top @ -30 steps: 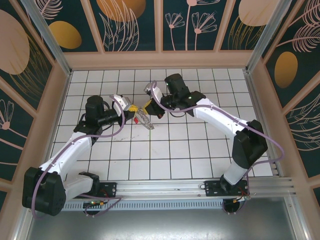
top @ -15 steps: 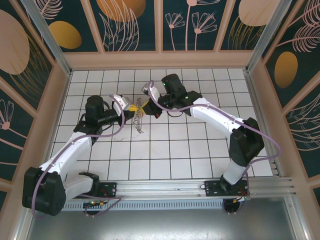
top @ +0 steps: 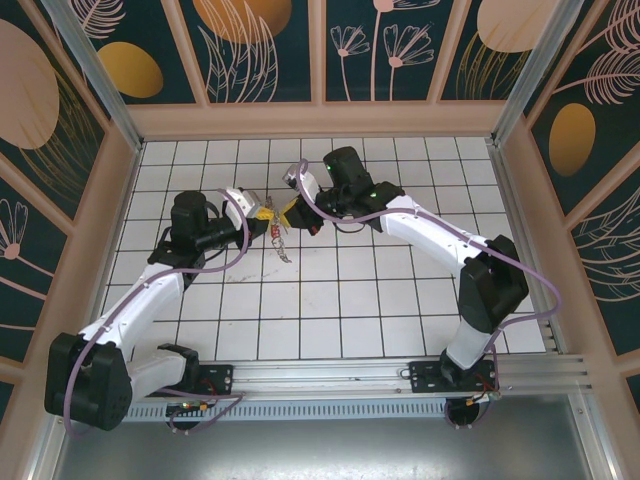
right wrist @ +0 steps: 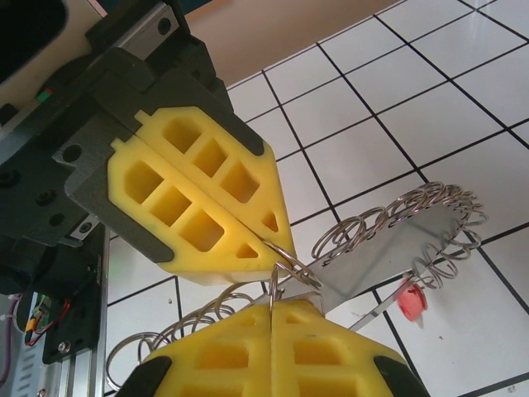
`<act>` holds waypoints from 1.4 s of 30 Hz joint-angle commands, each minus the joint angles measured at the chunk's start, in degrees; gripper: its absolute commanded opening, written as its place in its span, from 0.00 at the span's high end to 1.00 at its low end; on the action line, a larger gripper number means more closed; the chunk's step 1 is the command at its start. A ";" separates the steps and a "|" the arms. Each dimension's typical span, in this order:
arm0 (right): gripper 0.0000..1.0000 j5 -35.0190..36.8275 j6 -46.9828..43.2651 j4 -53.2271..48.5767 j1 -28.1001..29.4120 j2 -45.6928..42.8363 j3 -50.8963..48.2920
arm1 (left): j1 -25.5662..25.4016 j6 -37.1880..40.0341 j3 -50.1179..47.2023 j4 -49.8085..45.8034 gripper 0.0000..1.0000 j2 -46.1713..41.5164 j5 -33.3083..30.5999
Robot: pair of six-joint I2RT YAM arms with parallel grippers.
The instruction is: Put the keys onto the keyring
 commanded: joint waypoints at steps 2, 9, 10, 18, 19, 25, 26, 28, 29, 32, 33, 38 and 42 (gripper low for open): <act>1.00 -0.60 -1.63 2.41 0.65 -0.81 -0.09 | -0.18 -1.12 0.23 1.46 1.00 0.38 0.89; 1.00 0.38 -0.13 1.32 0.73 0.98 2.09 | -0.19 -0.72 0.57 1.14 1.00 0.43 1.78; 1.00 0.74 -0.09 0.90 0.74 1.29 2.40 | -0.16 -0.62 0.62 1.15 1.00 0.43 1.78; 1.00 2.92 3.77 2.23 0.30 1.76 1.98 | -0.18 2.06 0.24 1.62 1.00 -1.11 2.68; 1.00 3.00 3.78 1.52 0.29 2.05 2.33 | -0.16 2.46 0.16 1.95 1.00 -1.44 2.96; 1.00 2.49 5.29 -0.13 -0.88 2.77 2.63 | -0.17 4.15 -0.89 3.68 1.00 -3.15 3.68; 1.00 1.62 5.83 -0.21 -1.32 2.79 2.59 | -0.19 4.43 -1.30 4.39 1.00 -3.48 4.21; 1.00 0.10 6.33 -0.65 -1.88 2.82 2.74 | -0.16 4.67 -2.52 6.74 1.00 -4.31 5.57; 1.00 -0.67 6.33 -0.75 -2.11 2.74 2.60 | -0.17 4.62 -3.19 8.27 1.00 -4.72 6.16; 1.00 -4.36 5.78 -0.82 -2.51 2.27 2.11 | -0.20 5.16 -3.95 9.93 1.00 -5.11 6.86; 1.00 -5.15 5.57 -0.58 -2.56 2.09 1.92 | -0.16 5.33 -3.85 10.01 1.00 -4.96 7.00; 0.87 -8.19 4.11 0.24 -2.58 0.37 0.90 | -0.22 5.19 -4.10 12.31 1.00 -4.50 8.47; 0.76 -6.06 1.84 -0.61 -2.60 -1.08 0.51 | -0.15 4.90 -4.44 14.25 1.00 -4.14 10.05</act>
